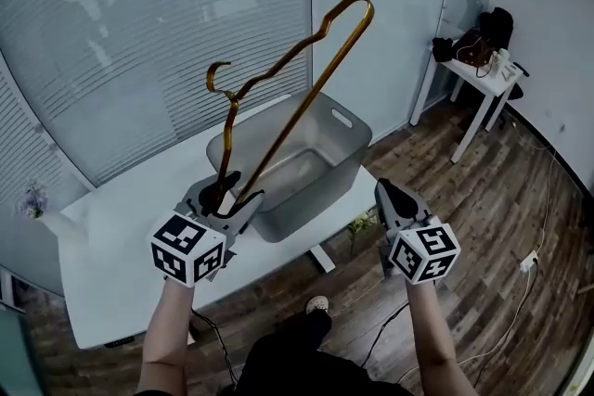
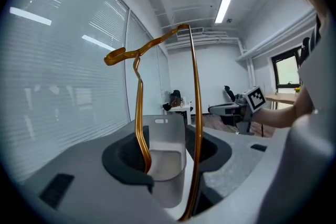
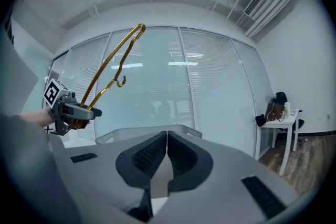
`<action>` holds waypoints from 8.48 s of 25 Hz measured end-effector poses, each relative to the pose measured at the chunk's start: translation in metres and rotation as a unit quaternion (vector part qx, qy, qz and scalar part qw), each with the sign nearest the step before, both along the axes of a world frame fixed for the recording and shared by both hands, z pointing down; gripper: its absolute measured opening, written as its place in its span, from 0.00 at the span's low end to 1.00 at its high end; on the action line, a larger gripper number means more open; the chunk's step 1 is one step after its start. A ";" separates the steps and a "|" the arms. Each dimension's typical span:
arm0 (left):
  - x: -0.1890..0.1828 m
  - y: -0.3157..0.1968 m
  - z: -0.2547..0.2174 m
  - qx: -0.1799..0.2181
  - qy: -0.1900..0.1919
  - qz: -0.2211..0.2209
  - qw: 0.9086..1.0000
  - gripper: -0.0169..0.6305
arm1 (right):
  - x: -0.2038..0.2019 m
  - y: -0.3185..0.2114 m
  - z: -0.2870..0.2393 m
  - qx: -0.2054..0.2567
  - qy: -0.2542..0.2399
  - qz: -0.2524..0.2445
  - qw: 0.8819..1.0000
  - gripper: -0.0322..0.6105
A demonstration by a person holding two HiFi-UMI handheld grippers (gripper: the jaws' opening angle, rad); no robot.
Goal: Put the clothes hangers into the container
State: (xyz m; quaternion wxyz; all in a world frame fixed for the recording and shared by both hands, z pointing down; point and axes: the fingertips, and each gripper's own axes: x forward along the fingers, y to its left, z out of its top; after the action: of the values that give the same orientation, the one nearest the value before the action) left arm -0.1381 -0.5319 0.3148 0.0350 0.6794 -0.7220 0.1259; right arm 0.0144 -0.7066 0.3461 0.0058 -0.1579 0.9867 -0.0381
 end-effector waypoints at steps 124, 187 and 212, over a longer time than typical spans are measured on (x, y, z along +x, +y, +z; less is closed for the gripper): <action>-0.119 -0.036 0.153 -0.706 -0.047 0.101 0.700 0.40 | -0.288 -0.024 -0.011 0.052 0.065 -0.406 0.910 0.10; -0.135 -0.070 0.049 -0.270 0.122 -0.153 0.943 0.62 | -0.264 -0.013 -0.062 0.065 0.031 -0.420 0.905 0.10; -0.065 -0.019 -0.018 0.021 0.052 -0.280 0.958 0.37 | -0.176 -0.010 -0.075 0.027 -0.011 -0.366 0.930 0.10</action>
State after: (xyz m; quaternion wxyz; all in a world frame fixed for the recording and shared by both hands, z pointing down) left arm -0.2034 -0.5506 0.2970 0.0920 0.4558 -0.8832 0.0606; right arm -0.1620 -0.7170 0.2710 0.0062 0.2146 0.9766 -0.0127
